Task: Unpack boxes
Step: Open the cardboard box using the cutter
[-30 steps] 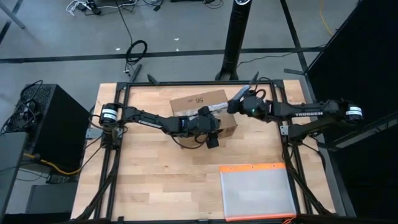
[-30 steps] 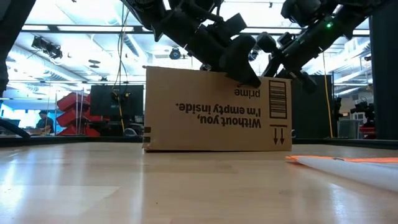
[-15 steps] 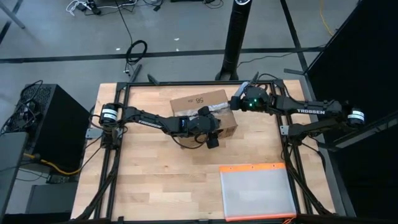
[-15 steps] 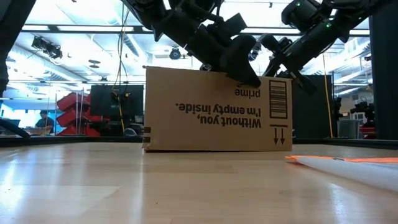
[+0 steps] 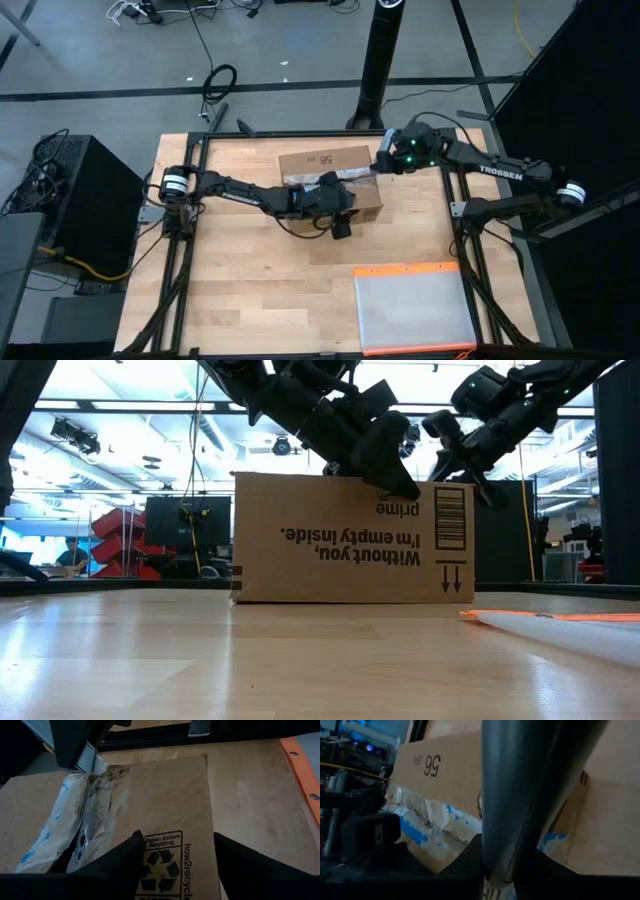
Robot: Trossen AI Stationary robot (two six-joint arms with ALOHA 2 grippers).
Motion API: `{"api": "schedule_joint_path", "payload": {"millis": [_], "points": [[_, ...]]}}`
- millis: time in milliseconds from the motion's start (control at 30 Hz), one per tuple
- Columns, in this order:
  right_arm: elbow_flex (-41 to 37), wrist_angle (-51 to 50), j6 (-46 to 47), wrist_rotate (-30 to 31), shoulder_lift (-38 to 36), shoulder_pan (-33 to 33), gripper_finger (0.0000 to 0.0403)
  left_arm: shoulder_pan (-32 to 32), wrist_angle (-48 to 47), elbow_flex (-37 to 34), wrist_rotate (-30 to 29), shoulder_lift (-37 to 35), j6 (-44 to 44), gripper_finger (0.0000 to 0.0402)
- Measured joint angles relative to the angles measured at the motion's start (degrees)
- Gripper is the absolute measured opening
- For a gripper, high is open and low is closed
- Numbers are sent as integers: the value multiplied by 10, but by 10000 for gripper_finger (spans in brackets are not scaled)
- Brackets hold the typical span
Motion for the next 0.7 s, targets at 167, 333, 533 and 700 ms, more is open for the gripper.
{"api": "schedule_joint_path", "payload": {"millis": [167, 333, 533, 700], "points": [[-1, 9, 37, -11, 2, -25, 41, 1, -3, 0, -10, 0, -7, 213], [-1, 24, 71, -5, 5, -44, 41, 3, -6, -1, -24, 0, -17, 213], [-1, 43, 110, 3, 8, -66, 41, 6, -9, -1, -41, 1, -29, 213], [-2, 61, 90, 47, 8, -57, 41, 4, -5, -2, -44, -2, -44, 213]]}}
